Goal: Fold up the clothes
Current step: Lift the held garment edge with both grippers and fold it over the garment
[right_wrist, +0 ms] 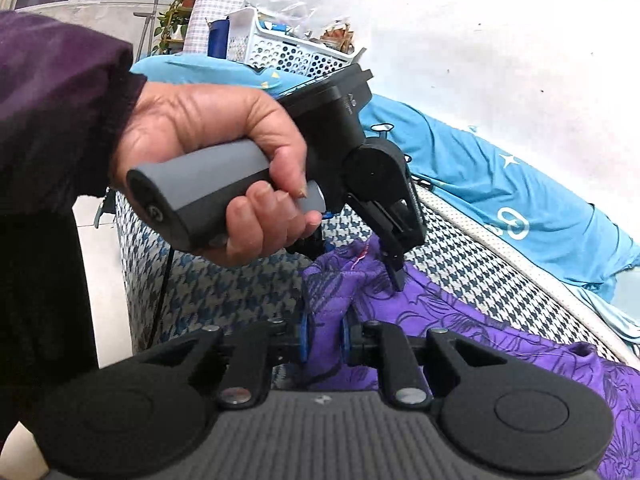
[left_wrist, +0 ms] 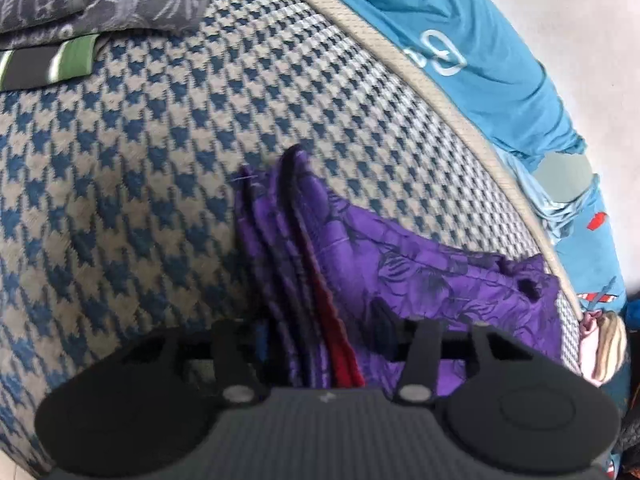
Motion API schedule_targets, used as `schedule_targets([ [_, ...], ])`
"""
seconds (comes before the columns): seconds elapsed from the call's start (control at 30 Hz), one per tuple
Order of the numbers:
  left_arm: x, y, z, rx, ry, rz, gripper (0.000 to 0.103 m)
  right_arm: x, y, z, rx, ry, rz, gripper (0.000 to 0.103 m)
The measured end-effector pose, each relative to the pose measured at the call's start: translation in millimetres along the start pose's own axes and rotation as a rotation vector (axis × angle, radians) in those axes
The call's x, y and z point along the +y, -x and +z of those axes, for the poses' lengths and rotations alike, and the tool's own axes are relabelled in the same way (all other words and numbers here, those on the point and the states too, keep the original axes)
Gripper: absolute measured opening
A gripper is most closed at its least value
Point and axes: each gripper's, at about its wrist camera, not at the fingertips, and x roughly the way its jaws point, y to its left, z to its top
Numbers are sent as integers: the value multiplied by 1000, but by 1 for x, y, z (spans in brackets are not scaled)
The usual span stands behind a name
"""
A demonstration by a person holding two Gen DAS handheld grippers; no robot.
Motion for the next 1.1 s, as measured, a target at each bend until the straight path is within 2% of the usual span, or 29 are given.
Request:
schedule_targets([
  [0.07,-1,0,-1,-14,18,-32,18,-6,2,0,-5,3,-12,15],
  [0.17,-12,5,-2,-65,-10,-55,14,-15,7,-1,-13,2,-30,15],
  [0.33,-37,10,-8,-140,-67,-108,13,-30,19,-5,-31,-9,-68,15],
  [0.57,-71,11,-21,-206,-113,-172,13,-50,41,-21,-50,-31,-171,15],
  [0.73,-111,8,-35,-260,-199,-169,13,-69,57,-29,-57,-69,-233,15],
  [0.9,-147,4,-47,-275,-256,-180,14,-90,73,-39,-65,-97,-298,15],
  [1.1,-194,-16,-60,-259,-311,-194,14,-123,95,-51,-65,-165,-390,15],
])
